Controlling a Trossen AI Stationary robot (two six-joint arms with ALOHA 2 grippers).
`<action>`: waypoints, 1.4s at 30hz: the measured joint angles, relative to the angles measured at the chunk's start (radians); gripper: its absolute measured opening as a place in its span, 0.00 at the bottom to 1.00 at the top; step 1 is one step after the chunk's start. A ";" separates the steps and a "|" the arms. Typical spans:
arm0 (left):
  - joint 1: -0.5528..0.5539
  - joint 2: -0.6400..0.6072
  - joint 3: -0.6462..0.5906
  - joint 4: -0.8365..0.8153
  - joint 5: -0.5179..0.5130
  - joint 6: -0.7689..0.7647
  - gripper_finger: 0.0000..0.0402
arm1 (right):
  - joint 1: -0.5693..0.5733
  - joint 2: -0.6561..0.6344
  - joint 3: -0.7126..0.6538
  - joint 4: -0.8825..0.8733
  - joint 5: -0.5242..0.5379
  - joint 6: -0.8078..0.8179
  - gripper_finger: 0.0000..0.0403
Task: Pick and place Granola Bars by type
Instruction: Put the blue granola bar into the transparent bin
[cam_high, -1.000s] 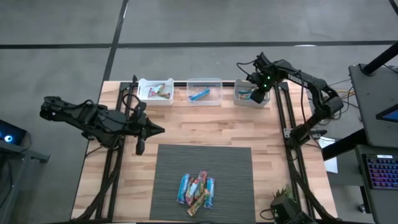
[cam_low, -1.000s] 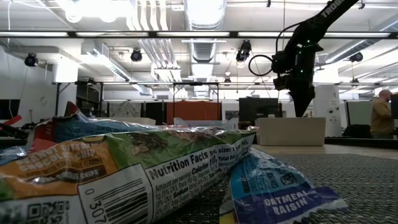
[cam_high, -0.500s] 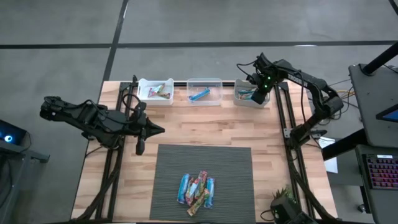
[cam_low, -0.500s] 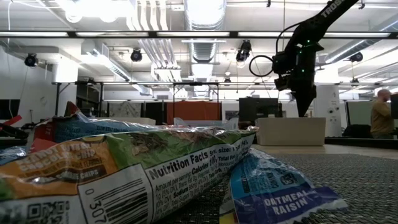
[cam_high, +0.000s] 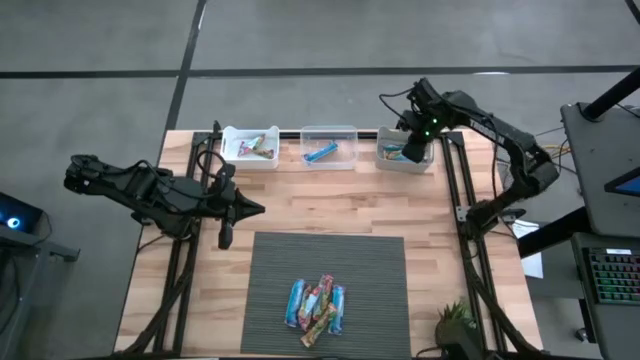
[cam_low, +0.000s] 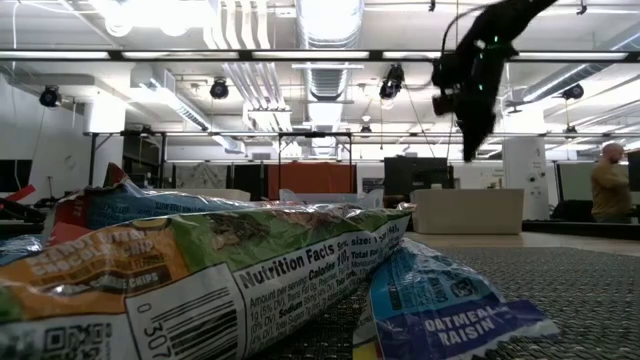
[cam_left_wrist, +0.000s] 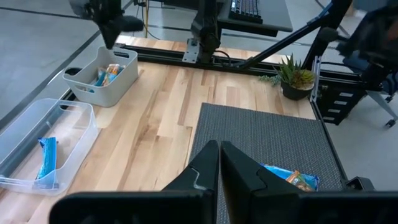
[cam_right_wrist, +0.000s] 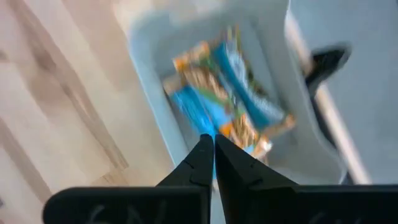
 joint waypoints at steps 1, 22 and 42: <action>0.000 0.000 0.000 0.003 0.000 0.000 0.00 | 0.010 -0.013 0.017 0.000 -0.011 0.000 0.02; 0.000 0.000 0.000 0.019 0.000 0.014 0.00 | 0.461 -0.151 0.235 0.012 -0.100 0.226 0.02; 0.000 0.000 0.000 0.018 0.001 0.016 0.00 | 0.772 -0.153 0.276 0.231 -0.091 0.407 0.02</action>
